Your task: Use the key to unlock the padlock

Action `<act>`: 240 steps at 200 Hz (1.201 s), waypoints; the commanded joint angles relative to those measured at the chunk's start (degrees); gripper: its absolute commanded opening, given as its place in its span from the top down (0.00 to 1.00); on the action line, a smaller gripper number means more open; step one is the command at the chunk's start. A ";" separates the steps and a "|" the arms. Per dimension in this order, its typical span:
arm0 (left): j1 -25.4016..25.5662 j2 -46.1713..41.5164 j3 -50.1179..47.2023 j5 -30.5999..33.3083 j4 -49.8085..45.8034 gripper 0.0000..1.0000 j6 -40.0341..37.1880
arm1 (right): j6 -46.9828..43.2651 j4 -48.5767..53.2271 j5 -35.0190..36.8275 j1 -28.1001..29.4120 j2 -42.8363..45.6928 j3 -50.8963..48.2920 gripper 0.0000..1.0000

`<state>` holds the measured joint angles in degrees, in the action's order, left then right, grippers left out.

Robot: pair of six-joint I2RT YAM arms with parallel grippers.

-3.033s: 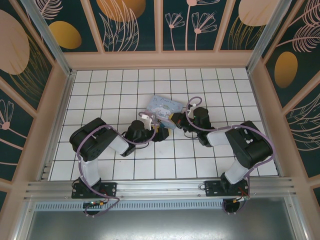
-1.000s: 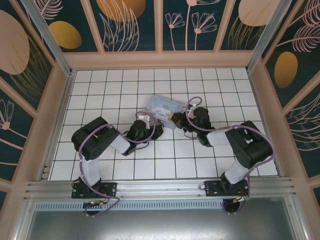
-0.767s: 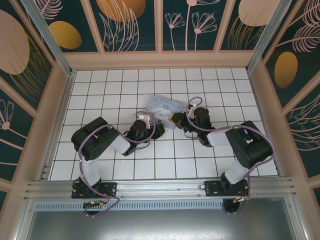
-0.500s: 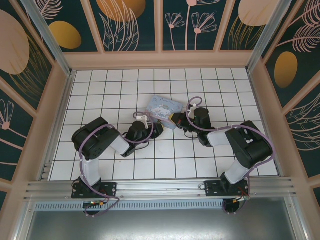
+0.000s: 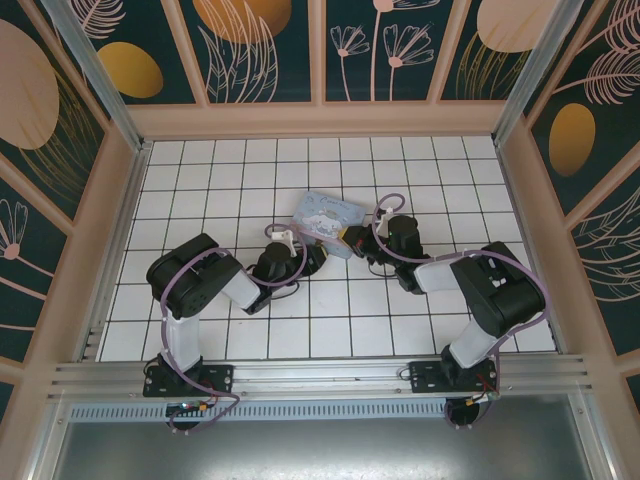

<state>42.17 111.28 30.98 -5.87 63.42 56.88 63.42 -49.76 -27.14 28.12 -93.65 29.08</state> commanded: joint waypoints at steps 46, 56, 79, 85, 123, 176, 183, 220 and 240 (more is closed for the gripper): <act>-0.10 1.44 1.58 0.86 -2.88 0.78 -1.95 | -0.04 1.42 -0.02 -0.61 -0.75 -1.31 1.00; -0.02 1.39 1.67 0.80 -3.14 0.79 -2.07 | -0.11 1.67 -0.04 -0.61 -0.67 -1.26 1.00; -0.10 1.31 2.15 0.53 -3.77 0.87 -2.39 | -0.29 2.08 -0.20 -0.68 -0.57 -0.96 1.00; -0.12 1.30 2.26 0.43 -3.88 0.90 -2.31 | -0.44 2.17 -0.25 -0.70 -0.50 -0.83 1.00; -0.14 0.81 3.00 0.42 -6.07 1.00 -0.85 | -1.83 2.36 -1.82 -0.74 1.95 -0.93 1.00; -0.16 -3.23 2.99 1.43 -10.73 1.00 -0.04 | -5.52 8.54 -2.06 0.26 14.34 -5.79 1.00; -0.19 -3.88 3.06 1.47 -11.61 1.00 0.07 | -5.82 9.39 -1.88 0.42 15.57 -6.47 1.00; -0.77 -6.57 1.43 0.71 -12.49 1.00 1.72 | -3.55 9.12 0.55 2.91 18.85 -11.18 1.00; -0.98 -8.10 0.26 0.08 -12.49 1.00 2.33 | -1.73 5.99 2.32 6.62 16.65 -12.87 1.00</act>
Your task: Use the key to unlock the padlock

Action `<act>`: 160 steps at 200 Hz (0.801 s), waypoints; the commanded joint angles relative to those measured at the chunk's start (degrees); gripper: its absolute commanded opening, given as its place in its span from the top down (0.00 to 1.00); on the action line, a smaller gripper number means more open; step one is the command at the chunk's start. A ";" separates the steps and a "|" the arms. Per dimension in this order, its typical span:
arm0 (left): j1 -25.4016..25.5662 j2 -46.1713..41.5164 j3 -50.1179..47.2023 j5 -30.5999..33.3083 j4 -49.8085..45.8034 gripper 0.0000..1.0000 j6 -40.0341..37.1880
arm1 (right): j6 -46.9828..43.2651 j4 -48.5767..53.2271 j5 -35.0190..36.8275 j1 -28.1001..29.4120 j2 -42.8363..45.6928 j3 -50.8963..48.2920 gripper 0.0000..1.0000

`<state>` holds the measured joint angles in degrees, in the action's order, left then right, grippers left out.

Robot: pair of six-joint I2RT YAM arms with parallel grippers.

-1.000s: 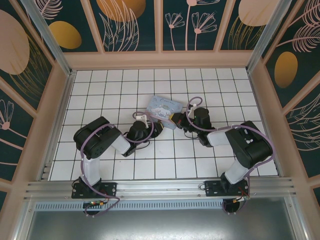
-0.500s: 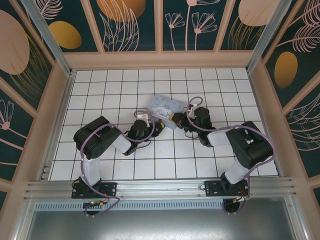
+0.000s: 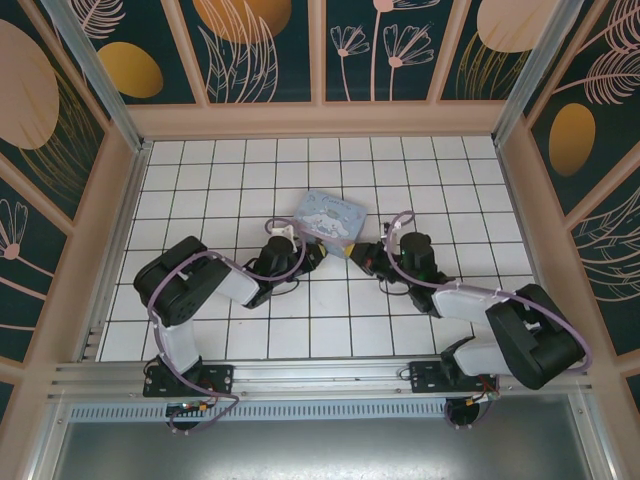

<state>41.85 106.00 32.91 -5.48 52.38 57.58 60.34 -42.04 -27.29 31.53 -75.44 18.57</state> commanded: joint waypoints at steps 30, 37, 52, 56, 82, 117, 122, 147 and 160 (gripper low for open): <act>-0.67 -6.07 -3.70 -0.56 -2.34 1.00 1.76 | 4.10 -7.67 4.24 7.56 -6.58 -3.09 1.00; -0.63 -6.85 -4.17 -0.85 -2.44 1.00 1.88 | 4.67 -8.76 4.89 8.39 -7.59 -3.05 1.00; -0.70 -8.26 -5.09 -1.65 -2.57 1.00 2.42 | 6.01 -11.23 5.75 10.02 -9.76 -2.96 1.00; -0.68 -9.27 -5.36 -1.94 -2.48 1.00 2.64 | 6.30 -11.74 6.04 10.38 -10.33 -2.93 1.00; -0.69 -11.42 -6.66 -4.36 -2.04 1.00 4.29 | 8.24 -14.16 8.23 11.94 -12.66 -3.01 1.00; -0.68 -12.39 -7.08 -8.55 -0.79 1.00 6.23 | 9.38 -16.12 9.36 12.10 -15.47 -2.37 1.00; -0.69 -12.42 -7.15 -9.07 -0.70 1.00 6.25 | 9.30 -16.22 9.28 11.92 -15.88 -2.12 1.00; -0.67 -13.13 -7.64 -10.25 -0.91 1.00 5.66 | 8.51 -16.24 8.38 10.25 -16.49 -1.50 1.00; -0.63 -13.55 -8.11 -10.90 -0.79 1.00 5.28 | 7.90 -16.15 7.50 8.83 -16.15 -1.60 1.00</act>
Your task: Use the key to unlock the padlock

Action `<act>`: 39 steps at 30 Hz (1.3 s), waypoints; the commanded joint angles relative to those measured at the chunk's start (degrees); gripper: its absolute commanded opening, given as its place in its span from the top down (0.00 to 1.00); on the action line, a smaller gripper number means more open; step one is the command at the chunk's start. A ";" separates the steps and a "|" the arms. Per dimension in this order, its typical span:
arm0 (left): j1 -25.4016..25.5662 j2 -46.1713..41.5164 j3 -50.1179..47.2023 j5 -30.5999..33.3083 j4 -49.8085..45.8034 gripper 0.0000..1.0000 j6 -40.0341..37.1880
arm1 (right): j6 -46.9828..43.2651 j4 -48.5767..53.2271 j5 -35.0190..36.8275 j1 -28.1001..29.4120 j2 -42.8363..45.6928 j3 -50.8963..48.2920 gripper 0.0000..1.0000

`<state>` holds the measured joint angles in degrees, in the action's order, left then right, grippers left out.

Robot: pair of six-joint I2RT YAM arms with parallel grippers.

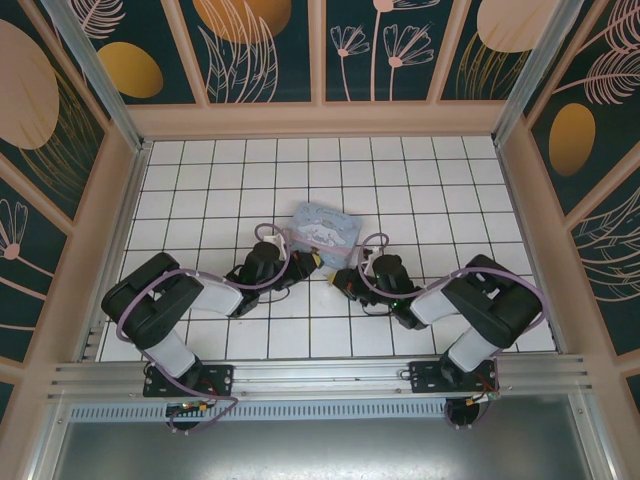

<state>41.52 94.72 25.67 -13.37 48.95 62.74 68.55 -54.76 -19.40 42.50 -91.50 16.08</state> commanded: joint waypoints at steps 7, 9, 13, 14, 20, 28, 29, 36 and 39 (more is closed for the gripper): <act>-0.37 -2.78 -1.33 -4.61 3.52 1.00 0.36 | -2.65 -0.30 -2.62 -6.98 3.09 0.82 1.00; -0.37 -2.72 -1.16 -4.66 3.76 1.00 1.06 | -3.23 1.00 -3.09 -7.14 4.19 1.03 1.00; -0.31 -2.43 -0.45 -4.63 4.29 1.00 3.23 | -2.39 1.93 -2.88 -5.62 6.28 0.04 1.00; -0.31 -2.35 -0.23 -4.66 4.31 1.00 3.60 | -1.98 2.36 -2.16 -4.93 6.91 -0.36 1.00; -0.33 -2.59 -0.07 -4.48 5.97 1.00 6.74 | 1.27 2.64 1.29 -1.36 8.75 -2.13 1.00; -0.32 -3.64 -0.08 -4.39 6.92 1.00 8.77 | 5.22 1.62 4.52 0.60 7.59 -2.71 1.00; -0.34 -3.66 -0.09 -4.39 7.01 1.00 8.91 | 5.39 1.42 4.67 0.57 7.16 -2.59 1.00; -0.30 -4.01 0.02 -4.48 6.91 1.00 9.13 | 5.97 0.17 4.79 0.57 5.37 -1.25 1.00; -0.37 -4.10 -0.21 -4.21 6.86 1.00 9.04 | 6.15 -0.30 4.57 0.57 4.90 -0.81 1.00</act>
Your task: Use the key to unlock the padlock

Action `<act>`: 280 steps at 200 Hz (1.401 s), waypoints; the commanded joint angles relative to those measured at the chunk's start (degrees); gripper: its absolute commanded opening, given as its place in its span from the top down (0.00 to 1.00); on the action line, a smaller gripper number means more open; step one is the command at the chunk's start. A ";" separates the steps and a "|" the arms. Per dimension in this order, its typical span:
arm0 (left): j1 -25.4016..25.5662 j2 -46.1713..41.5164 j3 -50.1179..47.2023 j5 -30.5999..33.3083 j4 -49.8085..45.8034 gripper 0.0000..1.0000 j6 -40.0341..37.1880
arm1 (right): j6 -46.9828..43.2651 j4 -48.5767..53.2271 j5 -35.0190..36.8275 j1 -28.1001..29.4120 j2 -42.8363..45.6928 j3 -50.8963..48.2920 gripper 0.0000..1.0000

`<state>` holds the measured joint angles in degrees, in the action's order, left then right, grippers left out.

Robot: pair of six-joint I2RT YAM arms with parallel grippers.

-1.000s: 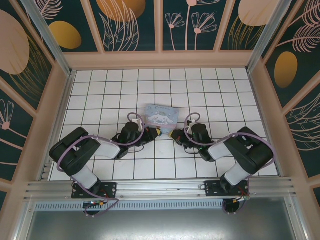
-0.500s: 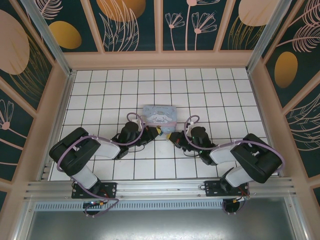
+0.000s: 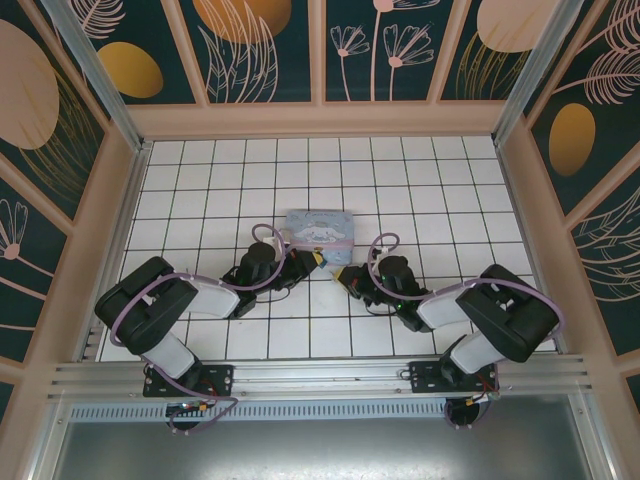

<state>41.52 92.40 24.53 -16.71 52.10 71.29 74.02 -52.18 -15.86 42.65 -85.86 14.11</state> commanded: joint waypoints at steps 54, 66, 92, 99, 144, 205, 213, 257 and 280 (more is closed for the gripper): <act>-0.34 -1.26 0.69 -0.52 3.80 1.00 0.13 | 0.25 -2.22 0.74 0.41 -0.42 2.62 1.00; -0.30 -1.17 0.70 -0.39 3.73 1.00 0.10 | 0.25 -2.14 0.74 0.42 -0.36 2.82 1.00; -0.32 -1.15 0.60 -0.25 3.88 1.00 -0.08 | 0.16 -2.01 0.65 0.46 -0.09 3.12 1.00; -0.32 -1.17 0.52 -0.17 3.84 1.00 -0.04 | 0.15 -1.89 0.65 0.45 0.13 3.17 1.00; -0.32 -0.99 0.46 0.01 3.89 1.00 -0.29 | -0.10 -1.09 0.78 0.44 1.14 3.37 1.00; -0.35 -0.48 0.60 0.09 4.24 1.00 -0.29 | -0.42 -0.11 0.83 0.46 1.88 4.22 1.00; -0.33 -0.47 0.59 0.05 4.31 1.00 -0.32 | -0.45 -0.06 0.83 0.41 1.86 4.35 1.00; -0.37 -0.47 0.52 0.10 4.42 1.00 -0.35 | -0.50 -0.08 0.65 0.43 1.89 4.88 1.00; -0.32 -0.38 0.51 0.12 4.38 1.00 -0.44 | -0.55 -0.11 0.65 0.41 2.12 4.96 1.00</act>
<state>41.52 92.18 24.53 -16.27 53.30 71.24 74.06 -51.86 -15.88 42.65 -85.27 17.45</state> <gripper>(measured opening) 0.105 0.050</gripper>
